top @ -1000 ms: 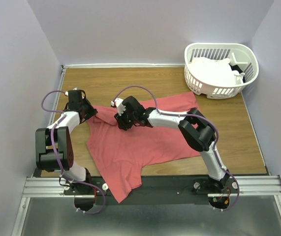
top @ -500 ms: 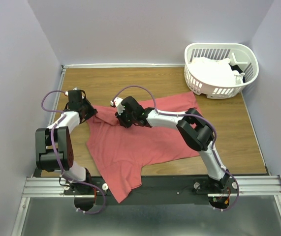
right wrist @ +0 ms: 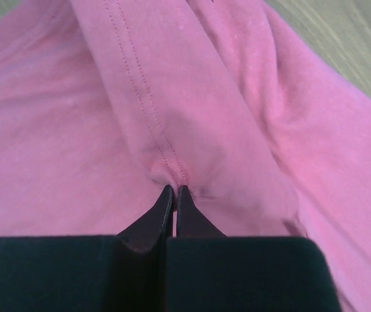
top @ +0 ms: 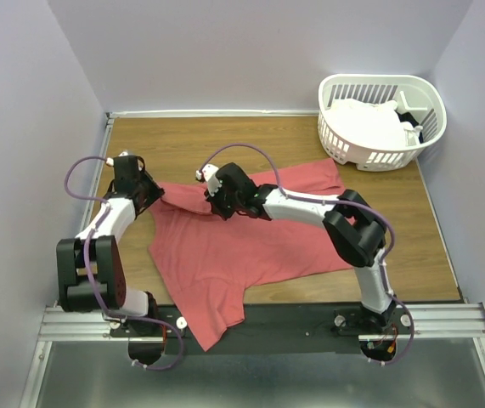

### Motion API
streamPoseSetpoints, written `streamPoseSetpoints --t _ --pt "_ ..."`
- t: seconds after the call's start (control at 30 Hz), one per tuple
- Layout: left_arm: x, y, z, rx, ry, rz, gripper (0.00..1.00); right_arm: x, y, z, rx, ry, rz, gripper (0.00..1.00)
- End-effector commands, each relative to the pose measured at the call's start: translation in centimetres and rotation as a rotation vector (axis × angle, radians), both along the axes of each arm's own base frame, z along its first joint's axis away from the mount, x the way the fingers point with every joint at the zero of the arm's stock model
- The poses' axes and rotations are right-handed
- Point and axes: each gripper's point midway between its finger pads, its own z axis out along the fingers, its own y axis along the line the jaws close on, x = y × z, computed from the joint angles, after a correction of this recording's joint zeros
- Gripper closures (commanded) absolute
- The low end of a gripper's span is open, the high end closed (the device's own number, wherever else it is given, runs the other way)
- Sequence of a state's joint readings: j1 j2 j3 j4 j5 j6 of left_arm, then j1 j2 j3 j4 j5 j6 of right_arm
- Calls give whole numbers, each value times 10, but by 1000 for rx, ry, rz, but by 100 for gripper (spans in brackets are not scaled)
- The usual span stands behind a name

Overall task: Fold and stack the t-shirts
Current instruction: Fold the tshirt

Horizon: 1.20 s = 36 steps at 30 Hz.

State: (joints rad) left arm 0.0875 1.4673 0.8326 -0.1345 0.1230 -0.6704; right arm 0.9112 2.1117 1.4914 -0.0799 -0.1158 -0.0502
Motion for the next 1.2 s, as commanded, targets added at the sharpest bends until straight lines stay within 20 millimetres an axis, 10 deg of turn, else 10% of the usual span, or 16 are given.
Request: streamPoseSetpoints --t 0.0,0.57,1.17 --pt "-20 5 10 20 -14 42 100 -17 -10 30 21 -5 9 97" --pt "-88 -22 -17 -27 50 33 100 -55 -45 2 -62 106 50 97" --pt "-112 -21 -7 -28 49 66 100 -57 -55 0 -95 91 46 97"
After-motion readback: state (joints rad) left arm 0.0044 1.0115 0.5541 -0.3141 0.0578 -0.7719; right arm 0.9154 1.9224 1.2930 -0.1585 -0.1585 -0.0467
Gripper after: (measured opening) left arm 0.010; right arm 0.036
